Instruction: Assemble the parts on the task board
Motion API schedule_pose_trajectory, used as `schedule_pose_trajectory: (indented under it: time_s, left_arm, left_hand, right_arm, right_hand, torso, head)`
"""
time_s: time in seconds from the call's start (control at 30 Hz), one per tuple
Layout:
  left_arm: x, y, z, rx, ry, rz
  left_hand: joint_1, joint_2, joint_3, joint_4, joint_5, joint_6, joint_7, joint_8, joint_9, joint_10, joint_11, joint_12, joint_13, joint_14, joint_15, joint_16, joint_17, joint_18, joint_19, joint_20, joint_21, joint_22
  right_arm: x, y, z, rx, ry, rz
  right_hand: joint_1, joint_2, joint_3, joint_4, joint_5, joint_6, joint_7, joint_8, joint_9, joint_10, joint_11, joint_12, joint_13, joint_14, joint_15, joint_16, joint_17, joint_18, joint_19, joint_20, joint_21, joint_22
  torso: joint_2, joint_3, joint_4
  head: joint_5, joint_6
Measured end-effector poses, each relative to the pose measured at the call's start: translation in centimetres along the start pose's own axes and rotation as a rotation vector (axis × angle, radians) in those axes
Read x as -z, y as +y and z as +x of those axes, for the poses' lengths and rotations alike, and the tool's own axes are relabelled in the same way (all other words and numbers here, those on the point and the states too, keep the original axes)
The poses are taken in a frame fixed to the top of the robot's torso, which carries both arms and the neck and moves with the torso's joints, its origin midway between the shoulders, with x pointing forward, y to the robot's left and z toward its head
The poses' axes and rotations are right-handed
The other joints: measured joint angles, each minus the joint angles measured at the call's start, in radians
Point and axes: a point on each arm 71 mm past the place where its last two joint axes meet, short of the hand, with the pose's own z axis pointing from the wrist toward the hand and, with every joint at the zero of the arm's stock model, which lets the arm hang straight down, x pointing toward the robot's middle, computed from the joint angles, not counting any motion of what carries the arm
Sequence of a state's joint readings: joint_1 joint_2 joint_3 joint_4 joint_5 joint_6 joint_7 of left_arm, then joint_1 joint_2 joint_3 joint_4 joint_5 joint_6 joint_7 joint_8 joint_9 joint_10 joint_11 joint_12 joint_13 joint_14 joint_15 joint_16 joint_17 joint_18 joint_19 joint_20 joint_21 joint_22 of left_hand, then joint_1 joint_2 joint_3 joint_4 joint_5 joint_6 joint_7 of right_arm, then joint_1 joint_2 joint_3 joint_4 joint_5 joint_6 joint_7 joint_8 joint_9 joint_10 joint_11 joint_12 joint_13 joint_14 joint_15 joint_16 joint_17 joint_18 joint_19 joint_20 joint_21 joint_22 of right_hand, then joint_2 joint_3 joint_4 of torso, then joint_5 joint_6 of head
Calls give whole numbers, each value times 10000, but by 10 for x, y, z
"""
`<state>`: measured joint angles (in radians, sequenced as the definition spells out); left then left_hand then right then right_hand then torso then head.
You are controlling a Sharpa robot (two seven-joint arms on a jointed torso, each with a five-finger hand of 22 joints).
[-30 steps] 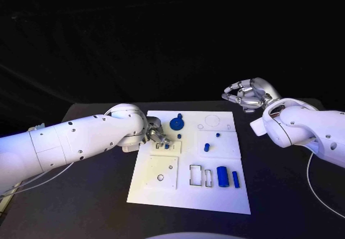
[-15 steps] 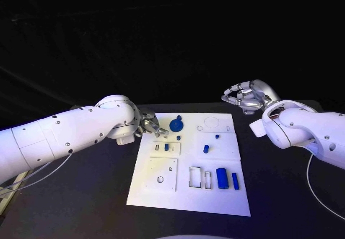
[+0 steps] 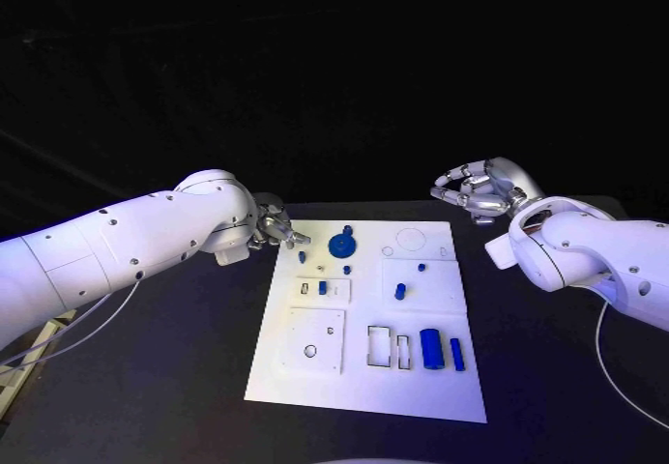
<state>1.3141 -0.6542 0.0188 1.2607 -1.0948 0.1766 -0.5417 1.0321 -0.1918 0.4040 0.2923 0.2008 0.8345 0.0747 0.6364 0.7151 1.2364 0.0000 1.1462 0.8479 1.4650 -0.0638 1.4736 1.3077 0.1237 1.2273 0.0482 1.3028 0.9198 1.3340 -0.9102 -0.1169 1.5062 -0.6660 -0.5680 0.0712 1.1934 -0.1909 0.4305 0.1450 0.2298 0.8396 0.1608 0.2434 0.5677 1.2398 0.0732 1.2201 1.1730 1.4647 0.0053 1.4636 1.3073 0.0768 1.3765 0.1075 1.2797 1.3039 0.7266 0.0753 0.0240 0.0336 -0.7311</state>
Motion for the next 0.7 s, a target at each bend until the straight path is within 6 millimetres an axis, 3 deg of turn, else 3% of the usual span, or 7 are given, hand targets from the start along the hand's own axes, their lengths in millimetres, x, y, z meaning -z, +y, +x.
schedule_pose_trajectory:
  time_s: [0.7]
  left_arm:
    - [-20, -3, 5, -580, 143, -177]
  left_hand:
    - [-1, 0, -71, 12, 0, 1, 0, -37, -57, -36, 36, 0, -27, 0, -1, 0, -2, 0, 0, 0, 0, 18]
  right_arm:
    - [0, -2, 2, -9, 33, 52]
  right_hand:
    - [1, -1, 1, -1, 0, 0, 0, 0, 7, 0, 0, 0, 1, 0, 0, -55, 7, 0, 0, 0, -47, -20]
  torso:
    - [-7, 12, -24]
  head:
    - [33, -68]
